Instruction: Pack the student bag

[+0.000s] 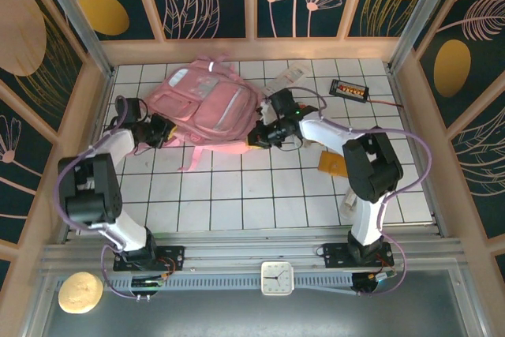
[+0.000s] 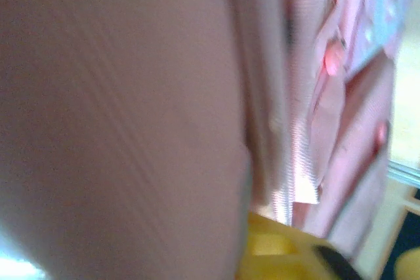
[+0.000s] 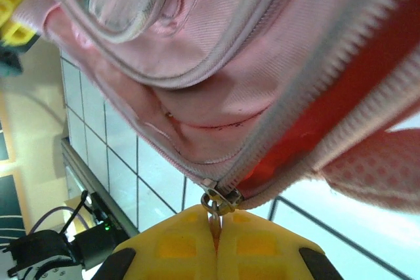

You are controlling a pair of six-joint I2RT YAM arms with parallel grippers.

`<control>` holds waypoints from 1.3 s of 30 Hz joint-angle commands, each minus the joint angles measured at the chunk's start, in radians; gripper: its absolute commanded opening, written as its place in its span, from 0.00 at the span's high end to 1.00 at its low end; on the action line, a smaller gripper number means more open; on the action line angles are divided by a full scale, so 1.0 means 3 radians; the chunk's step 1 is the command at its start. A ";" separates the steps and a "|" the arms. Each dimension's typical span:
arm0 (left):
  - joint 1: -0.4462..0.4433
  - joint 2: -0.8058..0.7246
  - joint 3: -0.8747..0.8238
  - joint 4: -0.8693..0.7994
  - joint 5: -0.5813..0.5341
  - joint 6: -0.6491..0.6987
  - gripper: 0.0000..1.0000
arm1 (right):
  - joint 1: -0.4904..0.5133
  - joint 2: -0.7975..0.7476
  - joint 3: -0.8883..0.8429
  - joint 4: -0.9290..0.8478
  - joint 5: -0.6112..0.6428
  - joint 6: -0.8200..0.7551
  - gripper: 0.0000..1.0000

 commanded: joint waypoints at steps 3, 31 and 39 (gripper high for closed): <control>0.0040 -0.0275 -0.0095 0.0163 -0.0185 0.0197 0.01 | 0.0198 0.0298 0.0242 0.0343 -0.0069 0.0469 1.00; -0.1237 -0.0910 -0.1501 0.1973 -0.0310 -0.2112 0.31 | 0.0593 0.0561 0.0814 0.0137 -0.0196 0.0449 1.00; -0.1284 -0.0644 -0.1492 0.2044 -0.0270 -0.1941 0.81 | 0.0641 0.0635 0.0915 0.0086 -0.0171 0.0460 1.00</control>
